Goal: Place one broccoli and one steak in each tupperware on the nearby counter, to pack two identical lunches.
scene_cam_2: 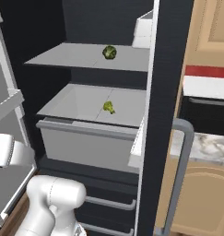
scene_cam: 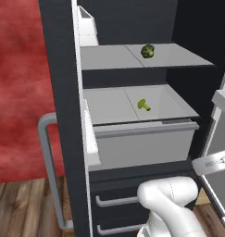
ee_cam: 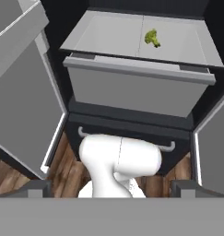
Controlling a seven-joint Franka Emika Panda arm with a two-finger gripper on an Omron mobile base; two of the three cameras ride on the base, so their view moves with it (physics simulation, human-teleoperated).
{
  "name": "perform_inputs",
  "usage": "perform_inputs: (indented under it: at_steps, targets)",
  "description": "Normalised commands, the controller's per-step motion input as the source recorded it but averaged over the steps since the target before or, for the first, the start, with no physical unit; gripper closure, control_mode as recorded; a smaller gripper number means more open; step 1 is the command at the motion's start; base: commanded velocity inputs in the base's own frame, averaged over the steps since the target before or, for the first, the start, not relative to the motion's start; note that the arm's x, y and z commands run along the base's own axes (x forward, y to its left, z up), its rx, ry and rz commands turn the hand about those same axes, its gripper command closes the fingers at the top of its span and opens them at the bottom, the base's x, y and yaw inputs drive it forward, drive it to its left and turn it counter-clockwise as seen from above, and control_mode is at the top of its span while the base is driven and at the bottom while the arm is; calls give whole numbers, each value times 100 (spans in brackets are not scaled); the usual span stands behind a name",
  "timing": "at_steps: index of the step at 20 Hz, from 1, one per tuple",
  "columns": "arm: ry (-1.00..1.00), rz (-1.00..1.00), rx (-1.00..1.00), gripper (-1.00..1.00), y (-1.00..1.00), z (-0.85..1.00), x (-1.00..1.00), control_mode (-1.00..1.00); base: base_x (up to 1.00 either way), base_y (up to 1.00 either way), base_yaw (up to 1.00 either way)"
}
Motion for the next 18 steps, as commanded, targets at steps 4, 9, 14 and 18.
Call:
perform_inputs:
  at_steps: [4, 9, 14, 18]
  targets:
    - [0, 0, 0, -100, 0, 0, 0, 100, 86, 0, 0]
    - [0, -1, 0, -100, -4, 1, 11, -100, 33, -1, 0]
    - [0, -1, 0, -100, -4, 26, 33, -100, 0, 0, 0]
    - [-1, 0, 0, -100, 0, 39, 64, -100, 0, 0, 0]
